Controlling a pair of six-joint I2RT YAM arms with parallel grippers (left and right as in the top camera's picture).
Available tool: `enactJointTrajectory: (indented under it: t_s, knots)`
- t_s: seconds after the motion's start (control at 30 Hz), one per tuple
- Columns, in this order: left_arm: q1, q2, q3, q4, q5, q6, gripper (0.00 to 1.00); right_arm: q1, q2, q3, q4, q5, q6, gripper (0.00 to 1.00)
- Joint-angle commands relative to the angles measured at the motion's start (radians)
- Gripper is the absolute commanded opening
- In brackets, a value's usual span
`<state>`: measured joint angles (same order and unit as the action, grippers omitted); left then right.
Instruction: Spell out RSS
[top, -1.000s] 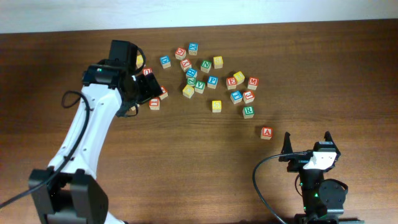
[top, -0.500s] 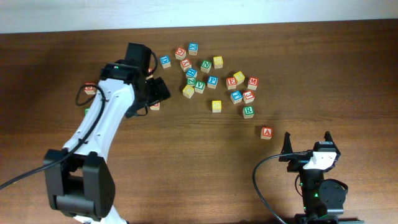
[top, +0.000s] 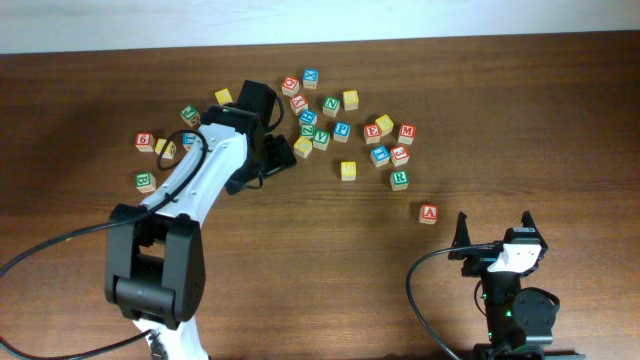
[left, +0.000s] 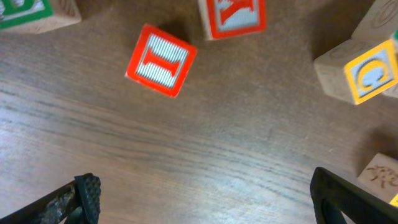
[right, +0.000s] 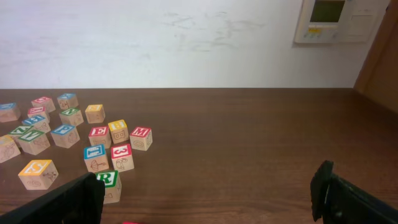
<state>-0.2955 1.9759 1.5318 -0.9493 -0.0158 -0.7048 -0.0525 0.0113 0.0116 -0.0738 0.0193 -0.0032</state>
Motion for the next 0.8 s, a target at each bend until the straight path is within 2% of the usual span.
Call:
enactJointTrajectory:
  t_s: [0.0,0.13,0.23,0.3,0.37,0.47,0.7,0.77]
  knots:
    - [-0.002,0.008,0.005,0.023,-0.011,-0.017,0.99,0.0,-0.007,-0.006,-0.005,0.012,0.004,0.98]
    - [0.037,0.008,0.009,0.06,0.028,-0.01,0.99,0.0,-0.007,-0.006,-0.005,0.012,0.004,0.98]
    - [0.096,0.002,0.067,0.05,0.107,0.078,0.99,0.0,-0.007,-0.006,-0.005,0.012,0.004,0.98]
    - [0.123,-0.008,0.098,0.035,0.107,0.092,0.99,0.0,-0.007,-0.006,-0.005,0.012,0.004,0.98]
    - [0.14,-0.014,0.101,0.045,0.104,0.174,0.99,0.0,-0.007,-0.006,-0.005,0.012,0.004,0.98]
    - [0.143,-0.014,0.101,0.051,-0.01,0.198,0.99,0.0,-0.007,-0.006,-0.005,0.012,0.004,0.98]
    - [0.144,-0.012,0.091,0.091,-0.011,0.213,0.99,0.0,-0.007,-0.006,-0.005,0.012,0.004,0.98]
    - [0.153,-0.012,0.091,0.091,-0.061,0.204,0.99,0.0,-0.007,-0.006,-0.005,0.012,0.004,0.98]
